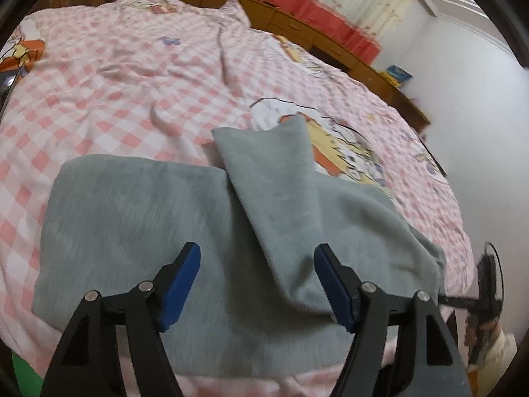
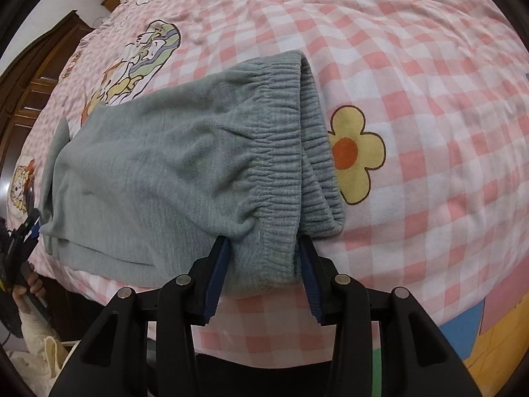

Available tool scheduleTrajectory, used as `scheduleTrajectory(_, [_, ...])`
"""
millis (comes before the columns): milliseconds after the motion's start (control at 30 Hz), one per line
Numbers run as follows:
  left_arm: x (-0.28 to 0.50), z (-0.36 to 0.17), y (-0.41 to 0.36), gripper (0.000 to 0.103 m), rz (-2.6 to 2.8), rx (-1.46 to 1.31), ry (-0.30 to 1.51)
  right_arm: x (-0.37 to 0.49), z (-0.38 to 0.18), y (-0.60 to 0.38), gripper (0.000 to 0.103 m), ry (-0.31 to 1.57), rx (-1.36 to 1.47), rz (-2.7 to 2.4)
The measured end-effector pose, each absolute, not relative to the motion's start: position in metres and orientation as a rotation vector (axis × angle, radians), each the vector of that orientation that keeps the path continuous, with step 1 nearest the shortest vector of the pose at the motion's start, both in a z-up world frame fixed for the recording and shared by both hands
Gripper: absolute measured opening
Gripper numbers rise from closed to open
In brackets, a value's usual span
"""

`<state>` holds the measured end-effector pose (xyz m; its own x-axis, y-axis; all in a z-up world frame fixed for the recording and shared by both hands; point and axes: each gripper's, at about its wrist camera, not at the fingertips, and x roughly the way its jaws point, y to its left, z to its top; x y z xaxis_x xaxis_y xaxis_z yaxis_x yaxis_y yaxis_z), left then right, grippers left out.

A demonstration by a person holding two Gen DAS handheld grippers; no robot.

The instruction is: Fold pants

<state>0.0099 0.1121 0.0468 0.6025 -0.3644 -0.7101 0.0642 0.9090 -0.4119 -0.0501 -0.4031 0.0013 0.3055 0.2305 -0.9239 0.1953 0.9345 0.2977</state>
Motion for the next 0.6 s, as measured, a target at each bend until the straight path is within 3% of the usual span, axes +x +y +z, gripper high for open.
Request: scheduleTrajectory(600, [0.039,0.049,0.085,0.074,-0.239,-0.389,0.936,-0.051,0.007,-0.405,0.045,1.285,0.412,0.017])
